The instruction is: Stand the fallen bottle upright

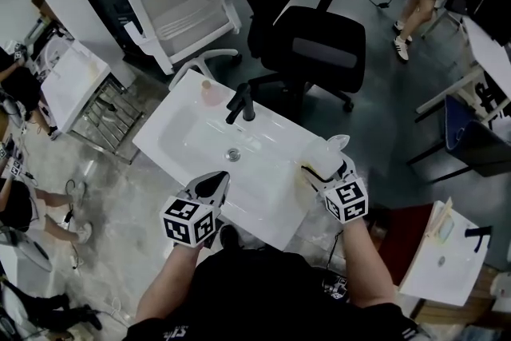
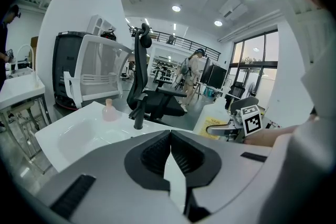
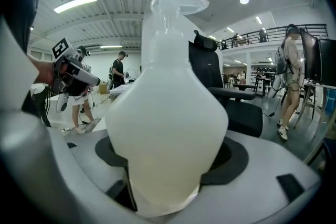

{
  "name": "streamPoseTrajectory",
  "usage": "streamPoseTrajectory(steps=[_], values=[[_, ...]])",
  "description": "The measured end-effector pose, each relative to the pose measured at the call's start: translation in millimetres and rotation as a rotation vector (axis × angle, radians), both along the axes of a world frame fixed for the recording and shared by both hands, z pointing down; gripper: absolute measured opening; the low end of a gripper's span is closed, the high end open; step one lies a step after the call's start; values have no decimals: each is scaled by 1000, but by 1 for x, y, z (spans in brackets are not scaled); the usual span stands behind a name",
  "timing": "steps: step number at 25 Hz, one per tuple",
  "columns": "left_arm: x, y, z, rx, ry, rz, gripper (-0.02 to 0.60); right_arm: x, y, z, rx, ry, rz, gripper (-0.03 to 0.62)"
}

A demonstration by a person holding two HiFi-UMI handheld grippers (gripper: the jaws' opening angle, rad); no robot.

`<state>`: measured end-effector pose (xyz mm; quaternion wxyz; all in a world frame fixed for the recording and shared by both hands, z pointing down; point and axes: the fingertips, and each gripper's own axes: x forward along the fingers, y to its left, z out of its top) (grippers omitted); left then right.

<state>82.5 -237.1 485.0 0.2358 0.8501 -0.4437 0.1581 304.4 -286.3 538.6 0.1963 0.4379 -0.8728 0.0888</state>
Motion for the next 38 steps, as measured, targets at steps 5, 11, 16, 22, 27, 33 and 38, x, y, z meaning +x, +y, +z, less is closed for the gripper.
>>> streamPoseTrajectory(steps=[5, 11, 16, 22, 27, 33, 38], values=[[0, 6, 1, 2, 10, 5, 15, 8, 6, -8, 6, -26, 32, 388], [2, 16, -5, 8, 14, 14, 15, 21, 24, -34, 45, -70, 80, 375], [5, 23, -9, 21, 20, 10, 15, 37, 47, -58, 97, -90, 134, 339], [-5, 21, -21, 70, -2, -36, 15, 54, 69, -85, 150, -139, 178, 255], [-6, 25, -38, 120, -13, -23, 15, 38, 83, -108, 173, -158, 131, 174], [-23, 20, -51, 159, -28, 9, 15, -25, 83, -127, 178, -175, 53, 115], [-52, 17, -72, 207, -34, 18, 15, -79, 81, -156, 227, -235, -4, 63]])
